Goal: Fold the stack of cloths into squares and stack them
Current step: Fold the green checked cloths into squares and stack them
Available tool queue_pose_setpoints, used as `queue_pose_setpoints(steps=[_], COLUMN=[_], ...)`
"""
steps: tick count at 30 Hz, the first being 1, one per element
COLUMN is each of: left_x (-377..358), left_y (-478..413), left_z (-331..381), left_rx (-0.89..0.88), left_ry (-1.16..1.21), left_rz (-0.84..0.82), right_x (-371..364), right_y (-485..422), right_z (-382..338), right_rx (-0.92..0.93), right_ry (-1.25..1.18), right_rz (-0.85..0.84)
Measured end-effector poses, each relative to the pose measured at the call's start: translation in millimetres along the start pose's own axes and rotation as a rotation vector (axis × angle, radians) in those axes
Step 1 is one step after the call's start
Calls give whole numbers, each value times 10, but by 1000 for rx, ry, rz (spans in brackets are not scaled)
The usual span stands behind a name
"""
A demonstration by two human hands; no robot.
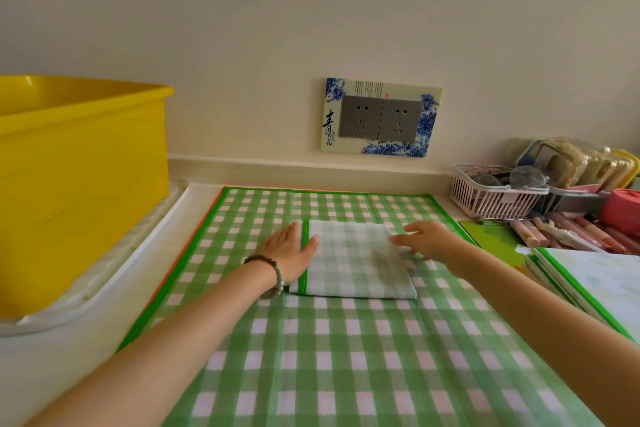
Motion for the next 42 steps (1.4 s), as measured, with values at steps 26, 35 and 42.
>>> queue_pose_setpoints(steps=[26, 35, 42], left_x=[119, -106, -537], left_y=[447, 1002, 1240], left_z=[482, 1956, 2739], left_rx=[99, -100, -105], left_ry=[785, 1299, 1248], left_rz=[-121, -574, -676], right_x=[467, 1817, 2382], right_y=[603, 1380, 1760], right_z=[-341, 332, 1031], right_rx=[80, -27, -234], right_ry=[-738, -561, -424], right_rz=[76, 164, 227])
Point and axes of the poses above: each hand's wrist, its own y-axis away from the middle knuckle, its own x-axis out of the back of the hand, z = x × y, the point moved 8 cm from there along -y, towards the middle knuckle, and after that the axes turned 14 degrees about x, right-handed, at the moved point
